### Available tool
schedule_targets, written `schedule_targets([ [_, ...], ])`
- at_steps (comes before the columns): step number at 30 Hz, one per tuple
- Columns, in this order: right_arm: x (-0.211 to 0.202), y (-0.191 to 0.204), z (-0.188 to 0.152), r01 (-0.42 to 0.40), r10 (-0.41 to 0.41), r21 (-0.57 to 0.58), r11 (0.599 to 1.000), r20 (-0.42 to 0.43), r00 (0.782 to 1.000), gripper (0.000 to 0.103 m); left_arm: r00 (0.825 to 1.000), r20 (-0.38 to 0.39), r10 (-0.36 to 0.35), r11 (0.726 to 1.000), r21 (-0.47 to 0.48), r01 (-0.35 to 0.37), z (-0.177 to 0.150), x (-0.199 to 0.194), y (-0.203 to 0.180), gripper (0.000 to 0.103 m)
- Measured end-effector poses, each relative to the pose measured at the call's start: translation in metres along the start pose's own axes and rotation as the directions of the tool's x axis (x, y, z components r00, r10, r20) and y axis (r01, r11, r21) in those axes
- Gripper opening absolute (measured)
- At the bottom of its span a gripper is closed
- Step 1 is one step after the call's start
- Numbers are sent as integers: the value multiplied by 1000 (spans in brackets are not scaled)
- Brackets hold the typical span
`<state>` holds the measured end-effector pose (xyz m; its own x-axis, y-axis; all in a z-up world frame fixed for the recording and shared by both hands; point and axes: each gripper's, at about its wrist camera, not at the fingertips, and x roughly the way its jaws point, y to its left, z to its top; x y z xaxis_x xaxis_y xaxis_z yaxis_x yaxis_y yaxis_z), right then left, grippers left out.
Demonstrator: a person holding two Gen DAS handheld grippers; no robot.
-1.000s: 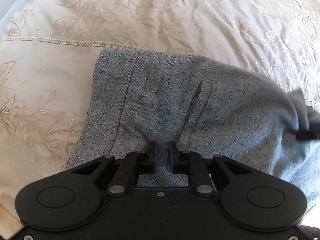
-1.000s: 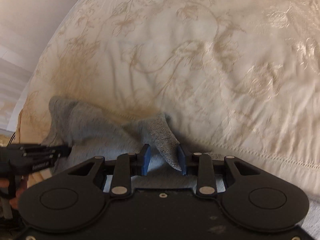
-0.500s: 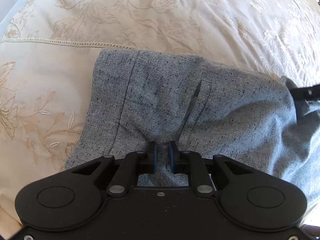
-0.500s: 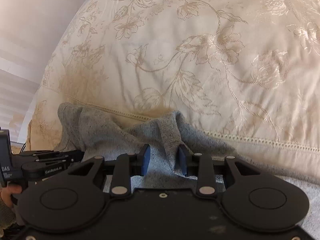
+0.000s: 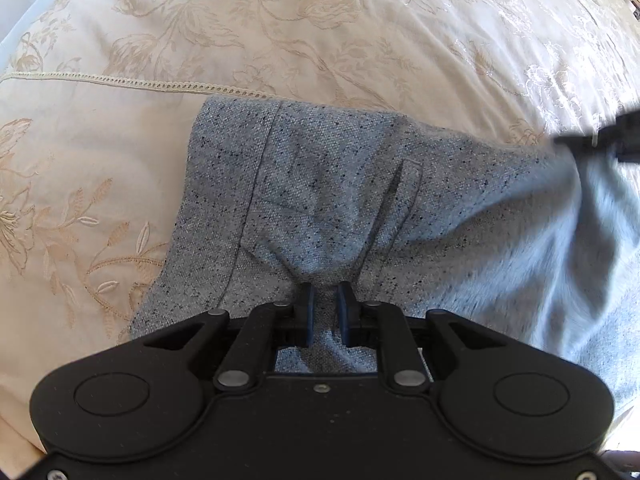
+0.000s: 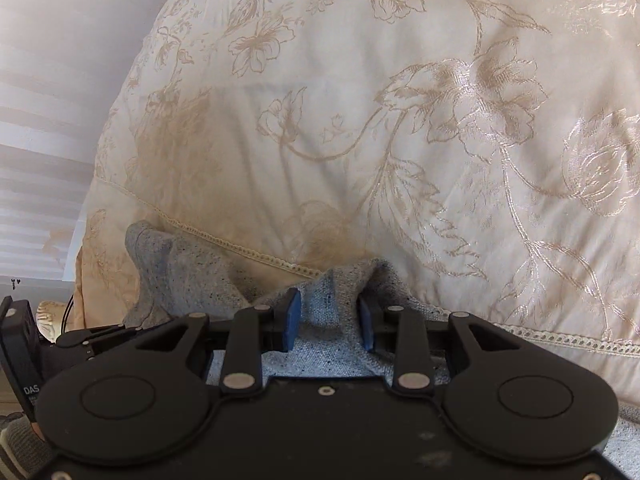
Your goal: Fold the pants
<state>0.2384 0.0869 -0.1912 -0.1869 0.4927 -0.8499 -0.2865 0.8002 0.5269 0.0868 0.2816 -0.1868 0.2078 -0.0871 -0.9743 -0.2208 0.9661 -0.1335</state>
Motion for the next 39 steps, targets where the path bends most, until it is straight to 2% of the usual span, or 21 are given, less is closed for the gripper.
schedule_targets([
  [1,-1,4,4,15,-15,-13,1000,13,1000,4,1000,10,-3,1000,1,3,-1,-1,0,24],
  [2,-8,5,9,21,-21,-1,1000,58,998,4,1000,19,-4,1000,1,4,-3,-1,0,24],
  [3,-19,-3,17,16,-28,86,996,143,989,4,1000,22,-2,1000,1,2,-4,-1,0,24],
  [4,-23,-18,22,-26,-11,201,979,178,984,4,1000,24,-1,1000,4,1,-4,-2,0,24],
  [5,-20,-30,24,-53,3,272,961,180,984,4,1000,24,0,1000,6,0,-5,-4,0,24],
  [6,-16,-33,24,-44,-5,282,958,169,986,4,1000,24,-1,1000,10,0,-6,-5,0,24],
  [8,-12,-21,22,22,-56,198,980,168,984,3,1000,28,-4,1000,19,4,-9,-7,0,24],
  [10,-8,-11,25,66,-92,156,986,165,982,3,1000,30,-5,999,35,4,-11,-9,0,24],
  [12,-1,-13,28,73,-102,183,980,152,983,4,1000,26,0,998,59,-1,-14,-15,-1,24],
  [15,-4,-12,27,73,-101,180,981,150,983,12,1000,8,11,994,111,-11,-18,-25,-3,21],
  [16,-13,-10,26,85,-116,169,982,183,976,18,1000,1,14,992,129,-14,-19,-29,-3,20],
  [19,-50,-4,6,149,-186,137,979,323,928,25,999,37,40,986,160,-45,-20,-48,-9,18],
  [21,-71,-9,-12,172,-210,136,976,356,910,26,994,104,40,982,178,-59,-17,-62,-19,18],
  [23,-83,-10,-31,198,-228,117,973,366,902,26,987,160,0,981,191,-31,-9,-72,-35,18],
  [27,-85,-4,-74,249,-255,62,966,340,905,26,982,157,-103,965,255,60,-4,-65,-73,19],
  [29,-72,-1,-94,254,-259,55,966,300,918,26,988,106,-111,948,309,73,-12,-51,-88,19],
  [30,-66,-1,-104,255,-258,48,966,275,926,26,993,54,-100,937,340,76,-18,-42,-92,20],
  [32,-48,3,-127,274,-272,24,961,221,936,26,997,-77,-8,913,406,39,-42,-18,-96,20],
  [33,-42,4,-139,278,-275,11,961,191,942,26,995,-99,21,902,431,24,-53,-11,-95,20],
  [36,-25,-1,-177,280,-279,4,960,90,956,26,997,-75,30,886,464,9,-72,-20,-91,19],
  [39,-25,1,-200,262,-261,-9,965,64,963,26,998,-66,8,903,429,21,-62,-38,-89,18],
])
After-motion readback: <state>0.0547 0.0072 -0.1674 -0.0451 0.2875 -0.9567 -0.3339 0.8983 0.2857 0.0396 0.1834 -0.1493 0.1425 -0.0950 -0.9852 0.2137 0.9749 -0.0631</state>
